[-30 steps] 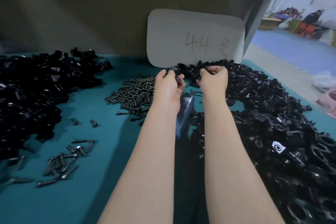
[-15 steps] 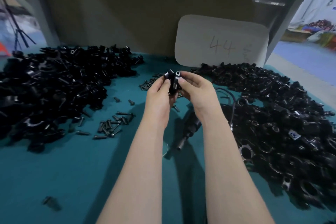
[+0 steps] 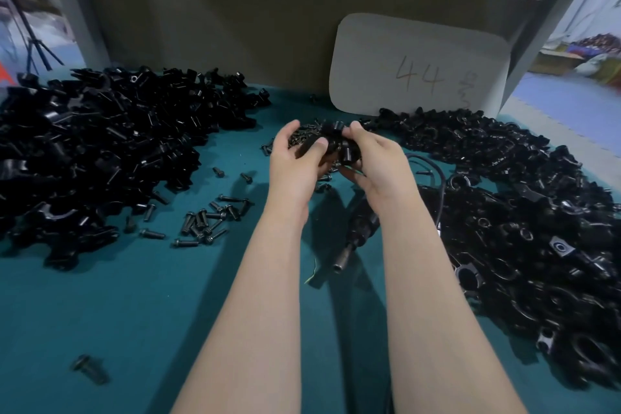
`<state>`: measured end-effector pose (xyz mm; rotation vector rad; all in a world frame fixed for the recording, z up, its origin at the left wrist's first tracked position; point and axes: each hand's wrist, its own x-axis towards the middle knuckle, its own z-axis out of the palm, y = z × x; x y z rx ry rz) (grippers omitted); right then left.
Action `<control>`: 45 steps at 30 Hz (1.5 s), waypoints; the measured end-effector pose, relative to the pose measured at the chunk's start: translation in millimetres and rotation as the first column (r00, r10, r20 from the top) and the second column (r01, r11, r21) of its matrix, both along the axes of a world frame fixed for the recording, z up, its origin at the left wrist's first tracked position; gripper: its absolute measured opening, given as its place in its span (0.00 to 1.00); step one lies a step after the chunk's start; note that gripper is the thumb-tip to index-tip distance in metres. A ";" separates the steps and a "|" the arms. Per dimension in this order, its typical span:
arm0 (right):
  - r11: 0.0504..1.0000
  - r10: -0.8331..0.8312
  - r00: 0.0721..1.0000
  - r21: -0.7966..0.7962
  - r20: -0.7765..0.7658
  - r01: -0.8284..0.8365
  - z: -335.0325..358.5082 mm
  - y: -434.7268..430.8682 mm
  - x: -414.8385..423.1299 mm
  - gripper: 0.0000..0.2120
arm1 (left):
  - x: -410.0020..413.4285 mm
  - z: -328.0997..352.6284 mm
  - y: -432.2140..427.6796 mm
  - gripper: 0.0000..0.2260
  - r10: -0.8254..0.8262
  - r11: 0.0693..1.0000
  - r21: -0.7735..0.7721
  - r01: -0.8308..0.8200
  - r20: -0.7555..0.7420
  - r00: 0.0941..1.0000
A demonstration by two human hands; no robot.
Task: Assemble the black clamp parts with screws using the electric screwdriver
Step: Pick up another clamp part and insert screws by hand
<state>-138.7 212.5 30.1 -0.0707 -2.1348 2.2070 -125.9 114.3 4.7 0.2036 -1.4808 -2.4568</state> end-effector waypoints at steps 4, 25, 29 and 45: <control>0.998 0.030 0.999 0.053 -0.017 -0.029 -2.6 0.9 -0.6 0.12 | -2.0 -0.5 -0.4 0.14 0.033 0.999 -0.042 -0.031 0.062 0.998; 0.998 0.004 0.969 -0.064 -0.245 -0.020 4.0 5.7 6.0 0.11 | -2.1 2.8 -1.2 0.22 0.120 0.977 0.171 -0.127 0.051 0.991; 0.967 0.140 0.973 -0.187 -0.184 -0.174 3.8 7.2 6.8 0.11 | 1.0 4.5 4.7 0.13 0.152 0.987 0.047 -0.152 -0.008 0.988; 0.843 0.245 0.946 0.529 -0.214 -0.098 5.5 -0.4 7.0 0.22 | 1.3 5.5 6.1 0.06 0.116 0.984 -0.147 -0.101 0.094 0.989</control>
